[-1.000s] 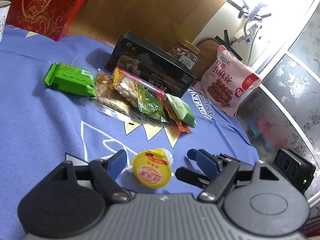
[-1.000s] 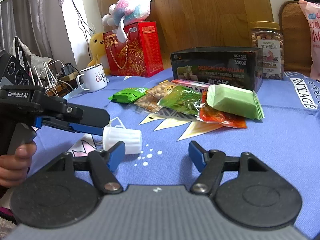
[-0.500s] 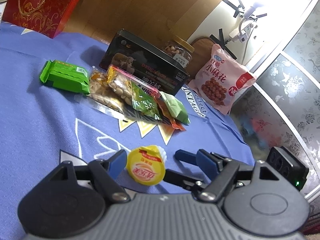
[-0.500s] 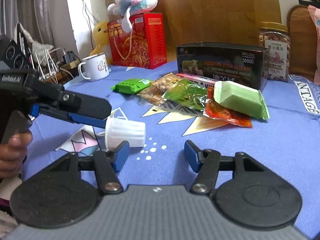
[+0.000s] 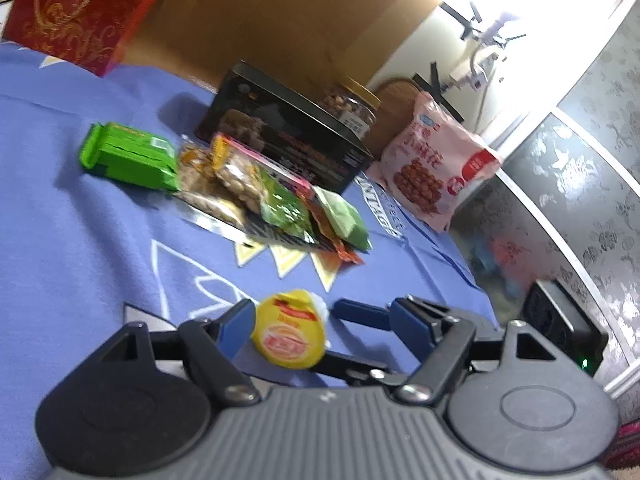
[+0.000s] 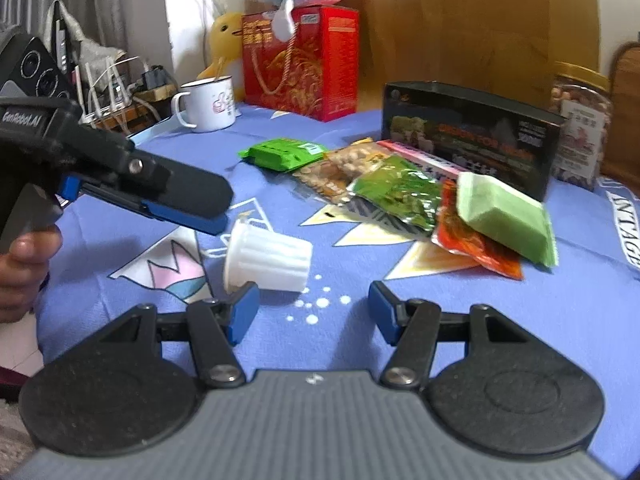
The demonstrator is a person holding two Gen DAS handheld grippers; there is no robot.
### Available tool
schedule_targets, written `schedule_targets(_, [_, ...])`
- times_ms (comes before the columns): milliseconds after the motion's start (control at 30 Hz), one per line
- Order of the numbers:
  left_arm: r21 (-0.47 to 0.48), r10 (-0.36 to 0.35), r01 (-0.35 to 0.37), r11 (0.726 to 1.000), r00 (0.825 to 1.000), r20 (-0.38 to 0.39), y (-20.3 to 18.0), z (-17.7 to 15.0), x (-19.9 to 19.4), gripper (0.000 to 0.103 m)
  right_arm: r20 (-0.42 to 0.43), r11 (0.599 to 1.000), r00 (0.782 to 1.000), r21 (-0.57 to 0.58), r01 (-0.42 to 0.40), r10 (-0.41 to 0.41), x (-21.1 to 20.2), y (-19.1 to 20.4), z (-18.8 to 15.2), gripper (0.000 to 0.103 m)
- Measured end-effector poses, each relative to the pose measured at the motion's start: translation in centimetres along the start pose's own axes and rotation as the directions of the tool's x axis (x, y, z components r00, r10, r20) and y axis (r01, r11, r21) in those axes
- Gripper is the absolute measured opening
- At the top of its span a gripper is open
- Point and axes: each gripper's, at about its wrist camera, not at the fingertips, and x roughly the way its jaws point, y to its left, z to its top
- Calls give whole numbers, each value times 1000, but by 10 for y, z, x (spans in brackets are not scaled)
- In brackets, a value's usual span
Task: Organize snacks
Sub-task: 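Hold the jelly cup in the left tool and carry it toward the tin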
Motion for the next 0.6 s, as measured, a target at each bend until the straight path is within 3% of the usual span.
schedule_targets(67, [17,23,-22,1000,999,-39,-3,-2,7,70,-12,999,1000,-40,-11,11,2,4,1,63])
schedule_targets(133, [10,46,-45,999,995,-91,-1,-5,18,57,-17,997,1000,-79,-20,19,5,10,1,62])
schedule_targets(233, [8,48,-47,999,995,-91,1,-5,24,49,-6,992,1000,-123,-27,27,10,18,2,55])
schedule_targets(600, [87,35,-30,996,997,-64,-21,19,28,48,66,999,997,-40,32,-29,4,4,14,54])
